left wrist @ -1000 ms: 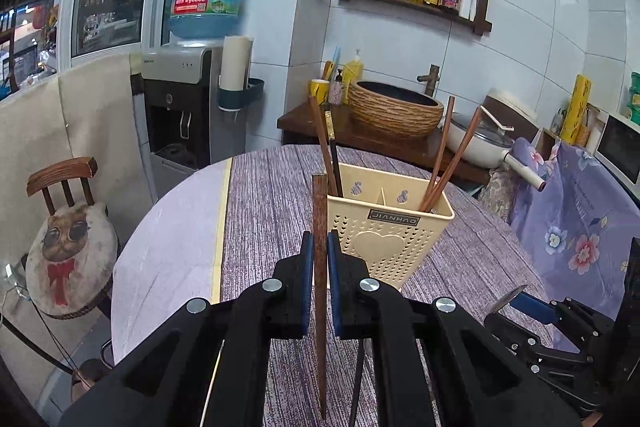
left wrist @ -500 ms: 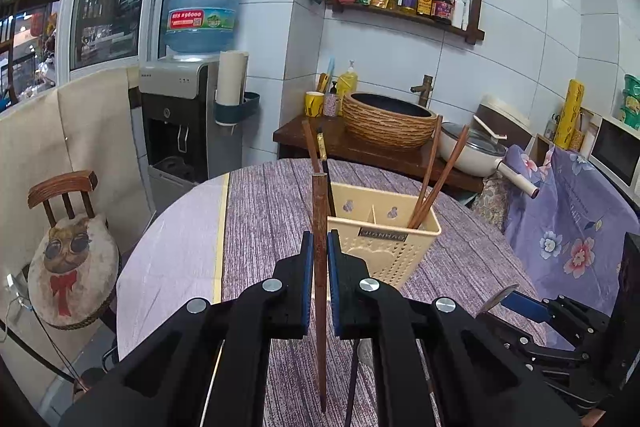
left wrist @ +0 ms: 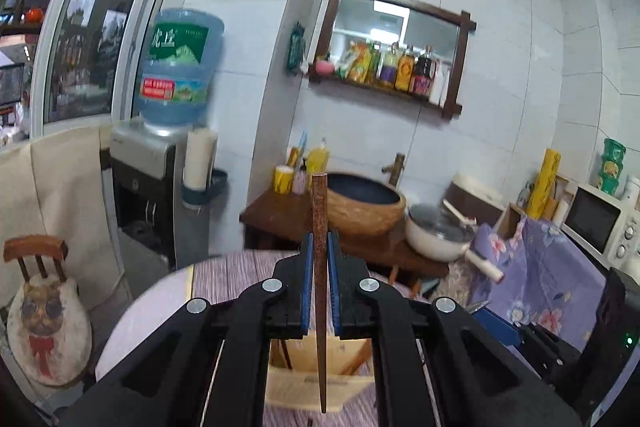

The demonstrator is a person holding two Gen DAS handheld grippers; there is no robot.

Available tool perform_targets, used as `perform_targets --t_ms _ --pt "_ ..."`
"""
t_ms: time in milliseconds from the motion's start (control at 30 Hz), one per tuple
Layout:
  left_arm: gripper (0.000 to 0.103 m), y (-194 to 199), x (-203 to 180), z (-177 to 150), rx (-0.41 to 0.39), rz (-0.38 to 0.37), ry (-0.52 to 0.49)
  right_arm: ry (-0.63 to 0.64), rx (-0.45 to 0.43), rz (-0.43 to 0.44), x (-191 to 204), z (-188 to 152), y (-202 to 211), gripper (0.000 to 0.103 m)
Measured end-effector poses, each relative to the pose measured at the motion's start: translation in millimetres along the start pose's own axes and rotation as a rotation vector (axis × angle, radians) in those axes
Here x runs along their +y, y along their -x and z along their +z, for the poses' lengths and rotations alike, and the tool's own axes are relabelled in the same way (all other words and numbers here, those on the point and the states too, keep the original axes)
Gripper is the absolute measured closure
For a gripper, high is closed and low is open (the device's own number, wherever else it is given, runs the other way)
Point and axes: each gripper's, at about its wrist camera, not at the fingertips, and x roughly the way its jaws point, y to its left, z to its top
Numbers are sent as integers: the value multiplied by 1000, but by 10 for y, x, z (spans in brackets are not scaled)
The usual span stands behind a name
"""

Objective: Organize utensils
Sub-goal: 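Lower the chopstick and ladle-spoon into the holder and open both tools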

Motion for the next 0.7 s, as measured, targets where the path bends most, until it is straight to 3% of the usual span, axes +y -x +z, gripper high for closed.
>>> perform_targets --t_ms 167,467,700 --pt "95 -257 -110 64 -72 41 -35 6 -24 -36 7 172 -297 55" --pt "95 -695 -27 -578 25 68 -51 20 43 -66 -16 -424 -797 55" --pt "95 -832 45 -905 98 63 -52 64 76 -78 58 -823 -900 55"
